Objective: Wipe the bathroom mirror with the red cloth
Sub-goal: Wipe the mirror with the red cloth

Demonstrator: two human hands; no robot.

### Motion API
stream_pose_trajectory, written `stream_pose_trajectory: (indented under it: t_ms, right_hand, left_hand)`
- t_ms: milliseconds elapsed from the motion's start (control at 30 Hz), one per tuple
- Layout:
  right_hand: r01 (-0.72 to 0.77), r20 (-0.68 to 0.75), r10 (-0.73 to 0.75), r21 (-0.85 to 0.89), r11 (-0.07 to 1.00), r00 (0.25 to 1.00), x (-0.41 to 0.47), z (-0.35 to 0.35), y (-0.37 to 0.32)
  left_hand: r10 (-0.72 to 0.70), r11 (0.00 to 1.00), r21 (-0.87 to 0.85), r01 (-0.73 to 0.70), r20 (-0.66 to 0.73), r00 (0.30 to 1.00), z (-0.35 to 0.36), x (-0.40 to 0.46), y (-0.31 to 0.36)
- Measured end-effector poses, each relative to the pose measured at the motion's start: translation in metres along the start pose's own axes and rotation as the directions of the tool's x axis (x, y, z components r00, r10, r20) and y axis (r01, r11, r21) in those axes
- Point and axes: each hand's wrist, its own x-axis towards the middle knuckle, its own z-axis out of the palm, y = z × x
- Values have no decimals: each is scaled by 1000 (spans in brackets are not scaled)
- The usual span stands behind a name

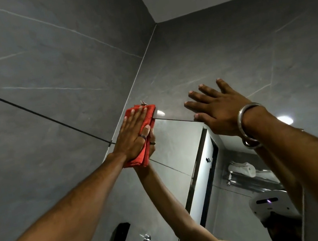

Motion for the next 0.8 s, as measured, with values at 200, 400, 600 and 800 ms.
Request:
stream_pose_trajectory:
  t_ms: [200,400,600,800]
  right_hand:
    - [-50,-23,50,13,999,998,4,2,-8]
    - [-122,-44,123,16,992,991,16,1,-19]
    - [-144,-13,144,-27,989,989,32,0,-36]
    - [-160,11,160,-20,987,987,26,-6,-47]
  left_hand:
    - [-147,988,-56,147,-3,989,-4,-1,-17]
    - [16,1000,7,-16,-18,1000,10,-41,-4]
    - [324,934,139,-329,56,944,31,-66,29]
    - [1,998,61,0,-11,1000,18,-44,5]
